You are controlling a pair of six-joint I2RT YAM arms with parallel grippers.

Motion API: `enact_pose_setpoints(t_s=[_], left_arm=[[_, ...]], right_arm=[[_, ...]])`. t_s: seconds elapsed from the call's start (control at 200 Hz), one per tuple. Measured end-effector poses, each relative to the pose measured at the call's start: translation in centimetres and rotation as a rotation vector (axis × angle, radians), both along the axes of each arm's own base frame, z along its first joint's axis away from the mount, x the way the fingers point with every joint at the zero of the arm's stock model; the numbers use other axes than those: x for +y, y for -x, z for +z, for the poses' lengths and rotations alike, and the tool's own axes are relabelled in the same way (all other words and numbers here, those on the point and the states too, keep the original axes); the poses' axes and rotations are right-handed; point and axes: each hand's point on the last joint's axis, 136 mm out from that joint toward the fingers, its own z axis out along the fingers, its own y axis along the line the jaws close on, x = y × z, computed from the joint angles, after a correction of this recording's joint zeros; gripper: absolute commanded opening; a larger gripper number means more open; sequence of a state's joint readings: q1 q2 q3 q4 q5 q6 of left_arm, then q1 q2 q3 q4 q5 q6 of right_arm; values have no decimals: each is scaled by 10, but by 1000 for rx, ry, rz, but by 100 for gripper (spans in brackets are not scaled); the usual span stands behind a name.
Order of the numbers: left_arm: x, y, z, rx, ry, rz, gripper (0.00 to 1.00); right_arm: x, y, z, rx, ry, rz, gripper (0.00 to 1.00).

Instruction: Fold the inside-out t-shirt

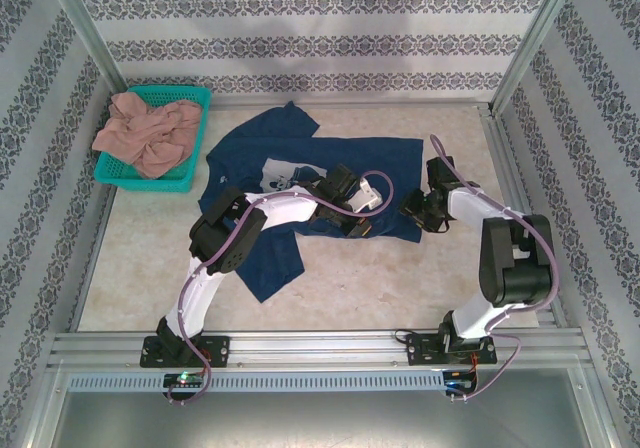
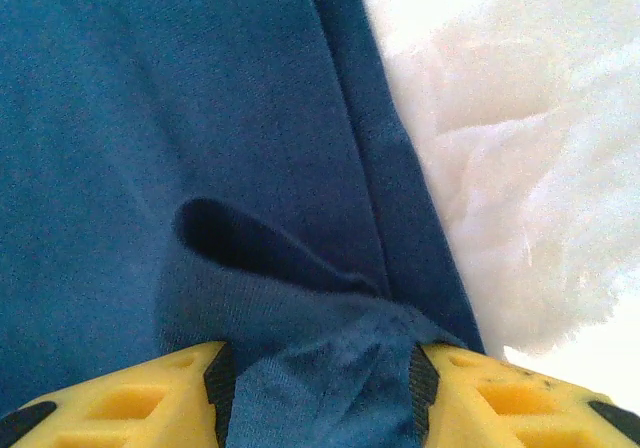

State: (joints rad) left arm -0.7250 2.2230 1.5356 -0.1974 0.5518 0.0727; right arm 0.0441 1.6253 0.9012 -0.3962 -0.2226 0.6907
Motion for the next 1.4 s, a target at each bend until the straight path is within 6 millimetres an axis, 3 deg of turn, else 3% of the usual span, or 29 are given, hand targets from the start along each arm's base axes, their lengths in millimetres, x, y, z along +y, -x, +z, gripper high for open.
enact_pose_setpoints(t_s=[0.305, 0.6, 0.864, 1.164, 1.399], left_arm=[[0, 0, 0, 1, 2, -1, 0], [0, 0, 0, 1, 2, -1, 0], [0, 0, 1, 2, 3, -2, 0], [0, 1, 0, 5, 2, -2, 0], [0, 1, 0, 5, 2, -2, 0]], right_arm=[[-4, -13, -14, 10, 11, -49, 24], [-6, -20, -11, -2, 20, -47, 29], [-8, -24, -7, -21, 38, -32, 17], [-9, -22, -4, -21, 43, -30, 19], [-9, -22, 4, -38, 52, -15, 7]])
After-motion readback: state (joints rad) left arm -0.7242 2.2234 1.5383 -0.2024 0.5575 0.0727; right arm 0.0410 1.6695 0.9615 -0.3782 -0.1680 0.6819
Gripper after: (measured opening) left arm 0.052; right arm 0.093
